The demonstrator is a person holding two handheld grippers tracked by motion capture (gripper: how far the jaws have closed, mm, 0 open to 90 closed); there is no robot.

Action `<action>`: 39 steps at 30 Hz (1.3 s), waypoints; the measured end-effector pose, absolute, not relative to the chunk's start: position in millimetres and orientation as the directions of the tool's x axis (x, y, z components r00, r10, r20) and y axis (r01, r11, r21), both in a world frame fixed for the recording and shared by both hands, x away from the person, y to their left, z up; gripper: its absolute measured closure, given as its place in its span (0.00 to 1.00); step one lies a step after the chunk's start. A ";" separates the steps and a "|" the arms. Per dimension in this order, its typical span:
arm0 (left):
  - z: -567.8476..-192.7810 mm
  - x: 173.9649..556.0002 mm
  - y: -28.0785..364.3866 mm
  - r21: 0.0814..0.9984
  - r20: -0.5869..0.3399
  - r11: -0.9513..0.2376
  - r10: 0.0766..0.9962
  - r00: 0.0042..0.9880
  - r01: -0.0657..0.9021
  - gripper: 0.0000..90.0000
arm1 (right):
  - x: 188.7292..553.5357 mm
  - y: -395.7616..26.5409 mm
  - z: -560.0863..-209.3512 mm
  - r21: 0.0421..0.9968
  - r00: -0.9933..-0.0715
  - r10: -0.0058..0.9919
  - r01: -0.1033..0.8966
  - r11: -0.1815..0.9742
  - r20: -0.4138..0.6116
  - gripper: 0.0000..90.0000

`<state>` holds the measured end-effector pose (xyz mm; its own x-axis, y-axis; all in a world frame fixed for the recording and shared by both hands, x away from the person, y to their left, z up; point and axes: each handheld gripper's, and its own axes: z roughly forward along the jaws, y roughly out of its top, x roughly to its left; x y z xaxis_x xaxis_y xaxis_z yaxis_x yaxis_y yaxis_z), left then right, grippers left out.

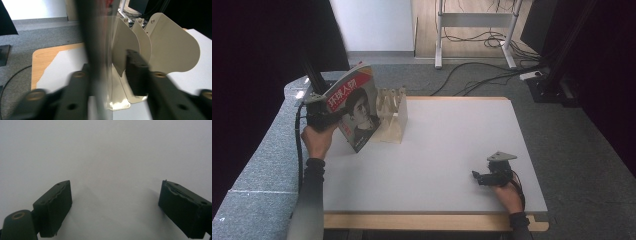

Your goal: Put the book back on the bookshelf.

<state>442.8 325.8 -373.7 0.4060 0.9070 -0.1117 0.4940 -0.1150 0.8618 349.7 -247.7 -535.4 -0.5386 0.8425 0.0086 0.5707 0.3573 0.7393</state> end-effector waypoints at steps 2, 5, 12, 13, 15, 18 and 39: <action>-372.9 441.5 325.4 0.865 -0.090 -0.127 0.913 0.399 0.486 0.57 | 349.9 -247.8 -535.4 0.740 -0.539 0.842 0.570 0.358 0.008 0.12; -373.1 439.5 326.8 0.866 -0.080 -0.130 0.917 0.391 0.482 0.42 | 349.9 -247.7 -535.3 0.740 -0.539 0.842 0.570 0.357 0.008 0.12; -371.0 430.4 331.3 0.874 -0.112 -0.112 0.902 0.418 0.474 0.20 | 350.0 -247.6 -535.1 0.739 -0.540 0.842 0.570 0.360 0.006 0.12; -369.5 427.6 331.1 0.875 -0.100 -0.116 0.906 0.411 0.470 0.18 | 350.0 -247.6 -535.1 0.739 -0.540 0.842 0.570 0.360 0.007 0.12; -367.0 421.1 331.7 0.883 -0.095 -0.119 0.901 0.423 0.453 0.16 | 350.0 -247.6 -535.1 0.739 -0.540 0.842 0.570 0.360 0.006 0.12; -363.1 411.9 331.5 0.884 -0.100 -0.122 0.894 0.438 0.451 0.12 | 350.1 -247.6 -535.1 0.739 -0.539 0.842 0.570 0.360 0.006 0.12; -362.2 350.9 299.8 0.879 -0.036 -0.240 0.829 0.558 0.413 0.00 | 350.0 -247.4 -535.0 0.738 -0.539 0.843 0.571 0.359 0.006 0.12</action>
